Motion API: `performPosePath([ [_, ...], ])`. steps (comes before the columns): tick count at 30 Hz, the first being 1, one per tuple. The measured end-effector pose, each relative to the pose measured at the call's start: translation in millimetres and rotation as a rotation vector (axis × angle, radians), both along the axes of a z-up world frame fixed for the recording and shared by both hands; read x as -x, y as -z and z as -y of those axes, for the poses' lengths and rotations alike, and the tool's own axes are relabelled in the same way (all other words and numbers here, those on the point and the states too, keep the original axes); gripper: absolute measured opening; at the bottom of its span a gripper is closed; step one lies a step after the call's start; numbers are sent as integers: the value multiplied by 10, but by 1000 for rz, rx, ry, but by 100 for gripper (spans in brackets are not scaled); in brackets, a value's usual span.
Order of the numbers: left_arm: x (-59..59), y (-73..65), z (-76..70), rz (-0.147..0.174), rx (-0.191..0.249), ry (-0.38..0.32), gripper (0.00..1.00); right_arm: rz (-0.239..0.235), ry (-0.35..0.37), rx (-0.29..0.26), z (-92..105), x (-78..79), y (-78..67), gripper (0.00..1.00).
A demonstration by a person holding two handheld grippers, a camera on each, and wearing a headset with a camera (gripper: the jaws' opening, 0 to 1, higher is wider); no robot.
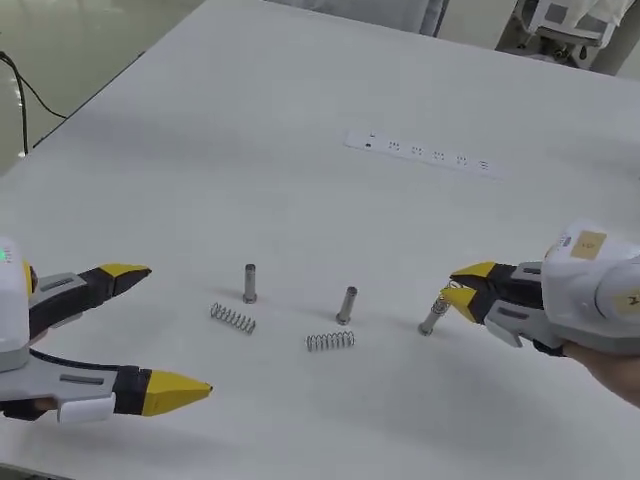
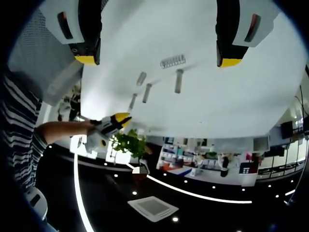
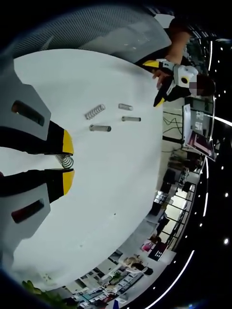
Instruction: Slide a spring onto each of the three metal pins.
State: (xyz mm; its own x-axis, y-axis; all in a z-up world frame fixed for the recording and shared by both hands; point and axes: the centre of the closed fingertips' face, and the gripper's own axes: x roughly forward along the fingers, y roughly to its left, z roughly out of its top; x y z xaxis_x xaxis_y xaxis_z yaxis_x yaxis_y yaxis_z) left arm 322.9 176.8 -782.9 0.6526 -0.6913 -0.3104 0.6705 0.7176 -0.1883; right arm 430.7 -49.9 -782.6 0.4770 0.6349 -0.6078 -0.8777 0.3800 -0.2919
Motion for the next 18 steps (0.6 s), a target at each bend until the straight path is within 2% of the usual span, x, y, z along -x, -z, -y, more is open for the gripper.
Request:
performPosePath([
  [4,12,3,7,-3,2,-1,97,-26,6,23,-1,-13,114,7],
  [18,-5,-49,61,6,13,0,97,-43,-6,82,5,31,321,8],
])
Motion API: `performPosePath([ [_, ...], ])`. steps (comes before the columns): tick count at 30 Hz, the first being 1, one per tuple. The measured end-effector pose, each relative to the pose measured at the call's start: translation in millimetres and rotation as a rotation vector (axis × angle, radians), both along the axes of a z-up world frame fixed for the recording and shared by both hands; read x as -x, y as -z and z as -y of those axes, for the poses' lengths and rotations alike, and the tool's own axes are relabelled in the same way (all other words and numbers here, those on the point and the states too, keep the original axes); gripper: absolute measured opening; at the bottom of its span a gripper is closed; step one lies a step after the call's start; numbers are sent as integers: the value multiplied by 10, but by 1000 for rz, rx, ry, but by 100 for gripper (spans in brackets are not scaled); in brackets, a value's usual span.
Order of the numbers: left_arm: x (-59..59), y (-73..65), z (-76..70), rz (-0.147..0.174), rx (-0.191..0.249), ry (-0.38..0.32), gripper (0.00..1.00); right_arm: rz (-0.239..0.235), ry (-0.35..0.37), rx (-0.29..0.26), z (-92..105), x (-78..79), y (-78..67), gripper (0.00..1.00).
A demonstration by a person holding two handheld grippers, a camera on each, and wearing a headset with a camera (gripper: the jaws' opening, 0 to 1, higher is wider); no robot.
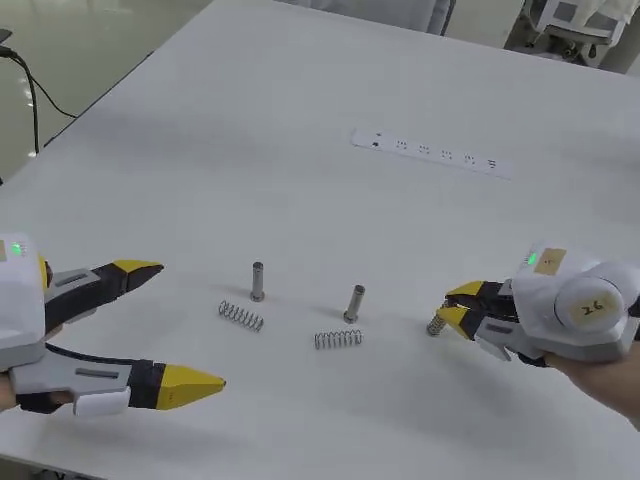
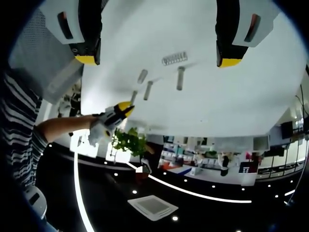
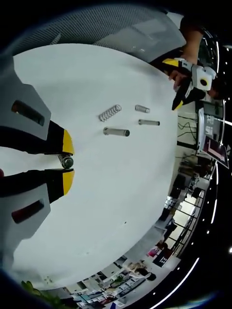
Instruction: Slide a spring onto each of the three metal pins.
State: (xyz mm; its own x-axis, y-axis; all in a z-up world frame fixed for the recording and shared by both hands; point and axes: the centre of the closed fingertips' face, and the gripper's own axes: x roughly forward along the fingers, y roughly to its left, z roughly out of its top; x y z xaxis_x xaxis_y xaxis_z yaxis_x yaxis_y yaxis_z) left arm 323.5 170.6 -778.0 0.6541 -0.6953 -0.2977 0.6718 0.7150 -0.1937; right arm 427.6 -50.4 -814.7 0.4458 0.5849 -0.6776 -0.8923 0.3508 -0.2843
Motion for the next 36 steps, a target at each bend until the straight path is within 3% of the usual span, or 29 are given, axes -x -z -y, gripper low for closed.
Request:
performPosePath([
  [13,4,-12,10,-3,6,4,96,-35,23,-29,-2,0,-3,9],
  [18,-6,-24,-1,1,11,-2,96,-38,37,-54,-9,-5,-39,14],
  [28,-3,-32,-34,2,1,-4,96,-91,142,-179,73,-2,-214,14],
  [31,-9,-32,-39,2,-2,-7,96,-126,181,-261,67,17,-285,15],
  [36,-9,-36,-25,0,-1,-2,96,-136,194,-288,109,67,-331,17],
])
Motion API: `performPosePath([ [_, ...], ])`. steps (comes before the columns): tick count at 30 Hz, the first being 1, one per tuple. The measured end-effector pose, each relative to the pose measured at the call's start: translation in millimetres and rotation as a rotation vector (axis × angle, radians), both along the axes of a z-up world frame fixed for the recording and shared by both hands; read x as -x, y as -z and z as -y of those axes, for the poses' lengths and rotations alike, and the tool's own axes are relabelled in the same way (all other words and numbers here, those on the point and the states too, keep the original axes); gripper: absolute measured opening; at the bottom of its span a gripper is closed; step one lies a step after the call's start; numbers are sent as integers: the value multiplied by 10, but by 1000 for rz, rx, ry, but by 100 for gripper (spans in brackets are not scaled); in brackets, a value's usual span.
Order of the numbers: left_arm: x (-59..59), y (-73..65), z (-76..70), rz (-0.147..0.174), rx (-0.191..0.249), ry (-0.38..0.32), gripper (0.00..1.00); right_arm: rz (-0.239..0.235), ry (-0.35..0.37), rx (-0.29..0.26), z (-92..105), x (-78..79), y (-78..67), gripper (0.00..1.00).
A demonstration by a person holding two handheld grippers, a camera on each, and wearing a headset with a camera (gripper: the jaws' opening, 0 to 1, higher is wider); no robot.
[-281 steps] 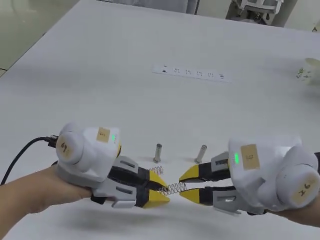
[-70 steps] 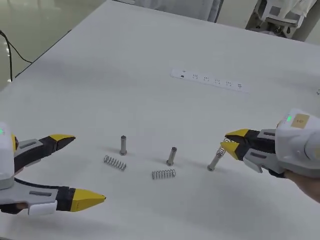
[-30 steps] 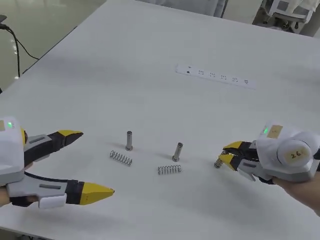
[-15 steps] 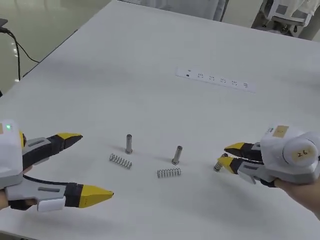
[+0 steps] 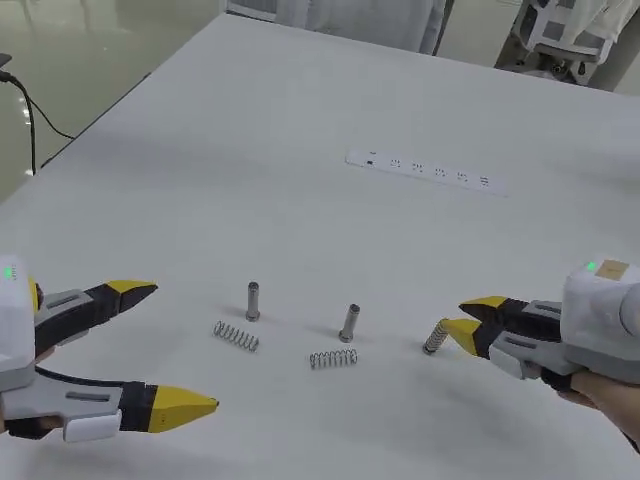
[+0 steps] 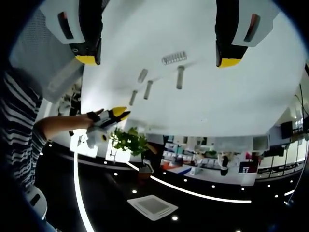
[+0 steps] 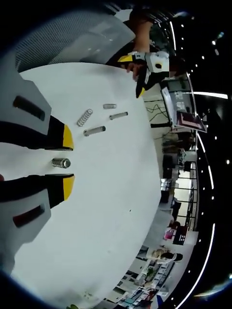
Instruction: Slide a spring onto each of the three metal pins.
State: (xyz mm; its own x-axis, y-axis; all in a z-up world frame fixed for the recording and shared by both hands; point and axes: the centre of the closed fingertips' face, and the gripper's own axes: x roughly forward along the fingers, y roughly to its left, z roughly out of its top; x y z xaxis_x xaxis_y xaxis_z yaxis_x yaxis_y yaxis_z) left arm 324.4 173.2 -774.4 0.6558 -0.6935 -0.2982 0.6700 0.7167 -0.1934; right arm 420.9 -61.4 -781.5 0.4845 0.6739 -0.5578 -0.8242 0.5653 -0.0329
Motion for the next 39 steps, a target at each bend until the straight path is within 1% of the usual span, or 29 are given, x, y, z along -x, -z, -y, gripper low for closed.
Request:
performPosePath([
  [3,-15,-6,-7,2,0,-7,97,-16,5,-23,3,51,-10,18],
  [5,-17,-16,-2,4,3,-7,96,-17,6,-22,12,70,1,19],
  [7,-20,-28,6,6,5,-5,96,-35,20,-37,17,97,6,19],
  [9,-21,-34,13,7,4,-4,96,-65,52,-77,24,111,0,19],
  [10,-20,-34,16,6,3,-4,96,-73,59,-87,25,119,-3,19],
  [12,-17,-32,17,6,1,-2,96,-72,63,-95,33,136,0,19],
  [14,-12,-32,20,6,1,-2,96,-74,60,-88,36,171,27,19],
  [18,-6,-29,14,5,-2,-3,96,-90,63,-97,46,239,65,19],
  [21,-2,-27,10,5,-5,-4,96,-94,62,-93,53,284,89,19],
  [23,-3,-26,6,5,-5,-6,96,-93,52,-79,59,310,112,19],
  [30,-8,-33,18,8,-5,-3,96,-91,47,-79,56,323,109,19],
  [39,2,-19,16,2,-8,0,96,-79,-20,-39,-35,394,97,18],
])
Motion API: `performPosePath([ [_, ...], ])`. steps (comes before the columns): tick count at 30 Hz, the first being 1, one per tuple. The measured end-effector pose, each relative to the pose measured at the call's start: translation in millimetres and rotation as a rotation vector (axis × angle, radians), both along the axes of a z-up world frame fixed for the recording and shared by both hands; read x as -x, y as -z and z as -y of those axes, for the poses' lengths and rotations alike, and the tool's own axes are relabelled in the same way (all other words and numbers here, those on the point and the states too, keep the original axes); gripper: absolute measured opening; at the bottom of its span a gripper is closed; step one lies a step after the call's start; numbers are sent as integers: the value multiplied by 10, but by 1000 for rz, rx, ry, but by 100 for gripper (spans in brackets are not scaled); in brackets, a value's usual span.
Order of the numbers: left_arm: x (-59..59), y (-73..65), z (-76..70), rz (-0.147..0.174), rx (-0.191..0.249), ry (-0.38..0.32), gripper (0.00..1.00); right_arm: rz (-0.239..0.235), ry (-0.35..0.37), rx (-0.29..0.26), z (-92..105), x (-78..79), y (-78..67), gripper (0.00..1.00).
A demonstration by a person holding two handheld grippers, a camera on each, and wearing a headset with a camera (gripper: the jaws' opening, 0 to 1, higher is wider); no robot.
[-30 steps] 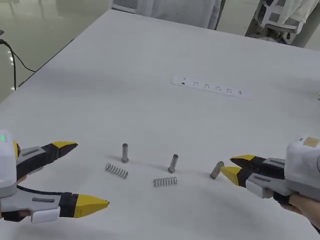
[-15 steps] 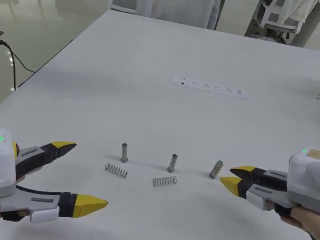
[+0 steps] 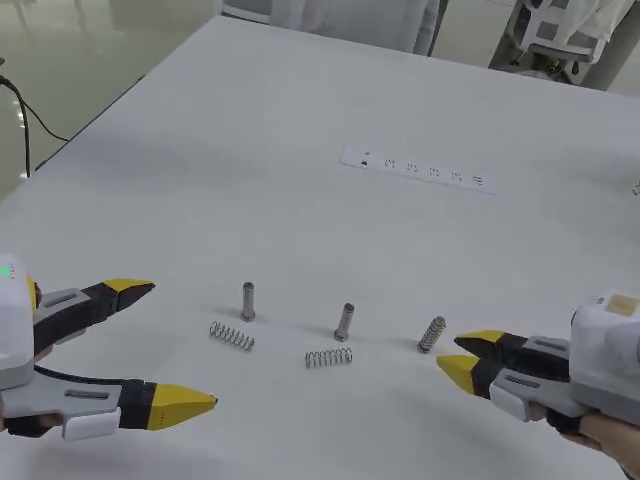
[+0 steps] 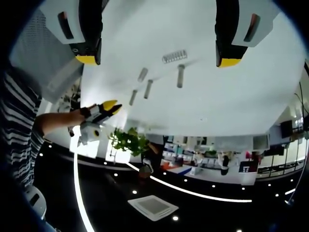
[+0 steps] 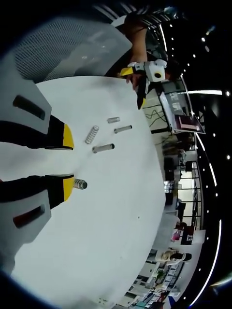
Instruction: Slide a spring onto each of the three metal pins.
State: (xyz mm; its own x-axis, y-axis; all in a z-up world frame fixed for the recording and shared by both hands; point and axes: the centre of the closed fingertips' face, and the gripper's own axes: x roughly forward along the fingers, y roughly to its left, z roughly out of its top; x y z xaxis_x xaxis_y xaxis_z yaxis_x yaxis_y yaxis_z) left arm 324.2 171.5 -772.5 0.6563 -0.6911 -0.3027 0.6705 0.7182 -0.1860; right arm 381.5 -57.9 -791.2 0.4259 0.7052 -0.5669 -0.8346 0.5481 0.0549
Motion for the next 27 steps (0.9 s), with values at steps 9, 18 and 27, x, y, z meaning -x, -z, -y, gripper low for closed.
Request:
performPosePath([
  [9,17,29,2,-5,-17,9,96,21,-111,82,-142,45,32,16],
  [18,32,57,-13,-10,-25,11,95,88,-277,170,-407,105,25,15],
  [27,32,58,-27,-10,-27,6,95,123,-442,248,-716,239,143,15],
])
